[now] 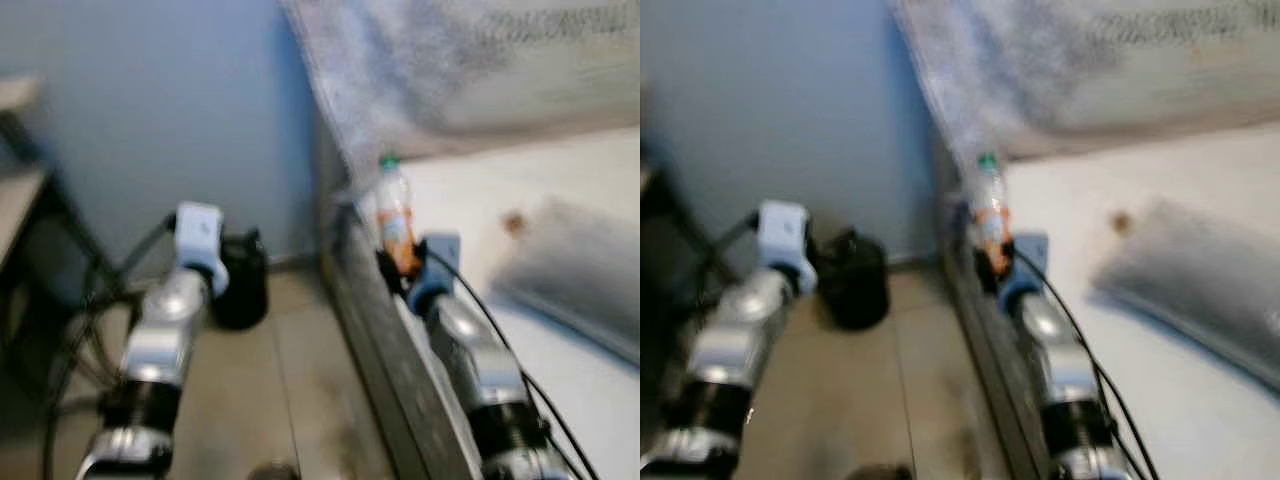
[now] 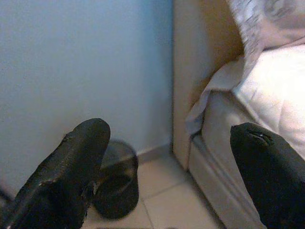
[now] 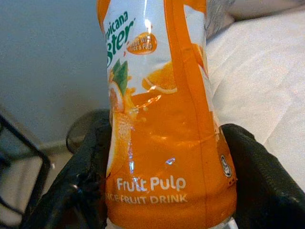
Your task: Clean up the room
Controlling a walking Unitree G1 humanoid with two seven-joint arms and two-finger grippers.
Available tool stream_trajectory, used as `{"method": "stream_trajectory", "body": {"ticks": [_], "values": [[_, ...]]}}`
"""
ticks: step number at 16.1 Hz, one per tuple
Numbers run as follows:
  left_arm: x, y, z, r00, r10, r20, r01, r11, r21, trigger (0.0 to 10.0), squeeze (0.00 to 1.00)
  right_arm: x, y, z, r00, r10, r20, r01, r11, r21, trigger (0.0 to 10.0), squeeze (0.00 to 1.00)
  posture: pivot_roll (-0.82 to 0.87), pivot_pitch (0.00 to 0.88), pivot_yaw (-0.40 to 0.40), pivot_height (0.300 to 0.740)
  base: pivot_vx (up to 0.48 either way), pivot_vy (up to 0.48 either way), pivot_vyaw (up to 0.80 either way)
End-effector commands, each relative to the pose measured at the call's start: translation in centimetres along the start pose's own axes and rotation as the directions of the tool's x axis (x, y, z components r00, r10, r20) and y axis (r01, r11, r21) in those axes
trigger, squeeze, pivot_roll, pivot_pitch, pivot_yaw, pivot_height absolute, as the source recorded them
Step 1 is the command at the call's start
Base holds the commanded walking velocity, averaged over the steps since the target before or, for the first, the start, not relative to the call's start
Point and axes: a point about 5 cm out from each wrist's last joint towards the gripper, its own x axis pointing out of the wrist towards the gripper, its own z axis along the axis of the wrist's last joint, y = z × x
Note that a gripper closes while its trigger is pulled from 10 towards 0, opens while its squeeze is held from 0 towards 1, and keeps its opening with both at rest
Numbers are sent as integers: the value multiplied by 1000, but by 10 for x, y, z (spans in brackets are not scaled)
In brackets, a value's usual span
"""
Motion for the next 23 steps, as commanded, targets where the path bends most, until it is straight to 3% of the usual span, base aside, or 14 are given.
{"method": "stream_trajectory", "body": {"ticks": [1, 4, 5, 8, 9, 10, 12, 14, 19, 23], "values": [[6, -3, 9, 999, -1, 36, 0, 1000, 24, 10000, 0, 8, 5, 18, 998, 21, 54, -20, 1000, -13, 10000, 0, -30, 0, 15, 740, 0, 0, 800], [4, -7, 10, 996, -48, 74, 43, 997, 68, 10000, 0, 11, 0, 14, 998, -19, 61, 17, 999, 31, 10000, 0, 0, 0, 10, 740, 0, 0, 800], [3, -6, 10, 994, -57, 92, 52, 997, 50, 10000, 0, 12, 3, 8, 999, -14, 47, 14, 1000, -3, 10000, 0, 8, 0, -1, 740, 0, 0, 800], [4, -9, 13, 987, -108, 121, 96, 990, 104, 10000, 0, 14, 8, 12, 995, -21, 95, 20, 1000, 9, 10000, 0, -15, 0, 59, 740, 0, 0, 800], [3, -16, 9, 982, -152, 111, 139, 983, 117, 10000, 0, 13, -3, 12, 989, -96, 114, 83, 990, 115, 10000, 0, -10, 0, 52, 740, 0, 0, 0], [4, -16, 9, 982, -150, 111, 138, 984, 113, 10000, 0, 14, -5, 11, 989, -107, 103, 96, 989, 109, 10000, 0, -10, 0, 53, 740, 0, 0, 0], [4, -24, 10, 976, -178, 129, 165, 981, 106, 10000, 0, 16, -5, 19, 983, -107, 149, 112, 993, -25, 10000, 0, -11, 0, 55, 740, 0, 0, 0], [4, -23, 10, 976, -167, 138, 153, 983, 101, 10000, 0, 17, -3, 26, 967, -118, 225, 151, 979, -139, 10000, 0, -10, 0, 53, 740, 0, 0, 0], [4, -19, 5, 981, -149, 128, 138, 986, 90, 10000, 0, 15, 0, 11, 988, -27, 152, 39, 996, -78, 10000, 0, -16, 0, 52, 740, 0, 0, -94], [4, -20, 3, 982, -149, 119, 139, 986, 87, 10000, 0, 16, -6, 10, 987, -70, 148, 77, 996, -39, 10000, 0, -19, 0, 53, 740, 268, 0, -441]]}}
